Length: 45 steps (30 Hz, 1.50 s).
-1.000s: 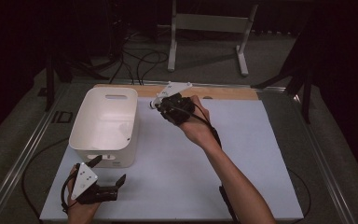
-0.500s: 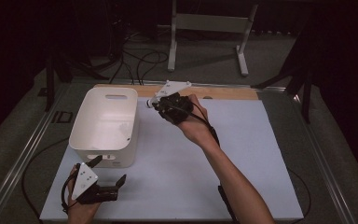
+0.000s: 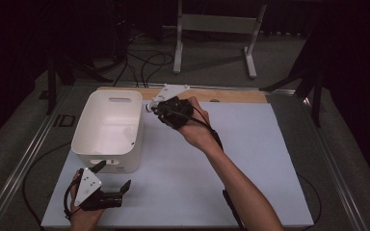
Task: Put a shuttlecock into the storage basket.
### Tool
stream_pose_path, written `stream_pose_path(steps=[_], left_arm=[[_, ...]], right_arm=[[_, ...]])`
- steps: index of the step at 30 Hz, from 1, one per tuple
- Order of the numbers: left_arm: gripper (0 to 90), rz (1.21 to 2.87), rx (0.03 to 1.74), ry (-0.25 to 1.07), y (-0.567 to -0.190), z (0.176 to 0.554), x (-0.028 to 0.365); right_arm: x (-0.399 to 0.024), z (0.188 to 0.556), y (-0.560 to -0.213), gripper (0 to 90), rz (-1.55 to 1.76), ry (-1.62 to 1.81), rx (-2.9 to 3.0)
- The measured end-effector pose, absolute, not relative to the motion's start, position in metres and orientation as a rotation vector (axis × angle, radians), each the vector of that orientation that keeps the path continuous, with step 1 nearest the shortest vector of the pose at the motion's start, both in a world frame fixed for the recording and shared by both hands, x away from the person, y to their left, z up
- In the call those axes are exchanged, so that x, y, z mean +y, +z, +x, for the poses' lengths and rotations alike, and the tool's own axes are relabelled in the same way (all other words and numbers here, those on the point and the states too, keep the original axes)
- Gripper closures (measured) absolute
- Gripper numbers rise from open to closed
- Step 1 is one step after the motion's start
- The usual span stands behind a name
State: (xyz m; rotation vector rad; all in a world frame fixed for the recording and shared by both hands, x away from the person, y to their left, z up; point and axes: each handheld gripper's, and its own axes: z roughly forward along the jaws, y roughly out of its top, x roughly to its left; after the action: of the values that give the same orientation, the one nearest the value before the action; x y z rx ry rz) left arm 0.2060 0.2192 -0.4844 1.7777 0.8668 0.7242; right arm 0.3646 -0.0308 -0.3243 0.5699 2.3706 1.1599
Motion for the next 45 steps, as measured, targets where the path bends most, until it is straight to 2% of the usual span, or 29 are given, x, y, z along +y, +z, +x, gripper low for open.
stream_pose_path(steps=[45], left_arm=[[0.3, 1.776, 0.870, 0.727, -0.484, 0.205, 0.221]], right_arm=[[-0.005, 0.365, -0.322, 89.0, 0.507, 1.225, 2.367]])
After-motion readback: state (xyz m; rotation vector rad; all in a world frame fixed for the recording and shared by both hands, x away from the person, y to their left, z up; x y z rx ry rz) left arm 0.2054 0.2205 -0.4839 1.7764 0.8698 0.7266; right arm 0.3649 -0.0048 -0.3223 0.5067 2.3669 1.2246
